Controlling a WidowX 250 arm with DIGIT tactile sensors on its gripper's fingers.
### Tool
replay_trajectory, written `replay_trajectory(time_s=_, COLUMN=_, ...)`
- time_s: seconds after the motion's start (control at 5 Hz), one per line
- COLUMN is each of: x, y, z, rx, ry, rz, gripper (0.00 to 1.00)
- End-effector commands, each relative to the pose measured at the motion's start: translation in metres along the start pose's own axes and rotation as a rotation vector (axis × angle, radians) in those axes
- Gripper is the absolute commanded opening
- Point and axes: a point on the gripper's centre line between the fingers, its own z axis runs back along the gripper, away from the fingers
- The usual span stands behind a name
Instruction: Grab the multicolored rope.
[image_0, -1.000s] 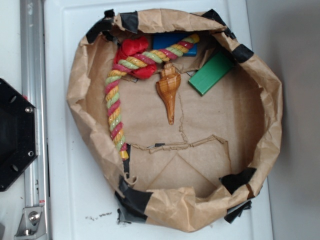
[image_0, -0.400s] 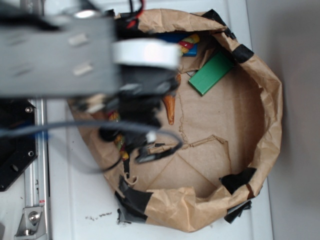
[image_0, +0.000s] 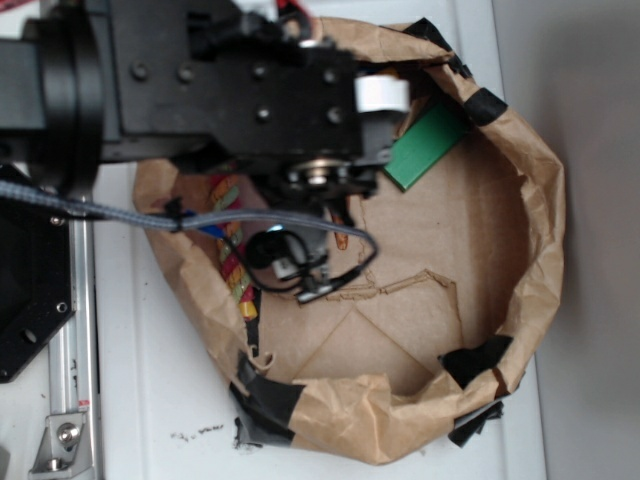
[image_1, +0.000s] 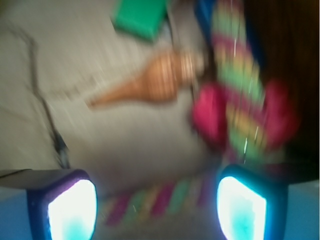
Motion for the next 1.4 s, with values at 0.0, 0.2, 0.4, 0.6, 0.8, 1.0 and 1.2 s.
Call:
replay_trajectory(time_s=0.0, x=0.011, y=0.022, z=-0.025, rx=-0.007, ry=-0.061, rz=0.026, gripper=1.0)
replay_trajectory(time_s=0.2, x=0.004, y=0.033, z=-0.03, rx=0.023, ry=-0.04, rz=0.058, gripper=1.0)
replay_trajectory(time_s=0.4, x=-0.012, y=0.045, z=-0.029, rx=0.044, ry=-0.04, rz=0.084, gripper=1.0)
replay_trajectory(time_s=0.6, x=-0.011, y=0.052, z=-0.031, rx=0.062, ry=-0.025, rz=0.174, gripper=1.0)
replay_trajectory(time_s=0.8, x=-0.011, y=0.067, z=-0.027, rx=0.052, ry=-0.03, rz=0.271, gripper=1.0)
replay_trajectory(time_s=1.0, x=-0.007, y=0.073, z=-0.028, rx=0.067, ry=-0.016, rz=0.38, gripper=1.0)
replay_trajectory(time_s=1.2, x=0.013, y=0.077, z=-0.032, rx=0.045, ry=-0.066, rz=0.322, gripper=1.0)
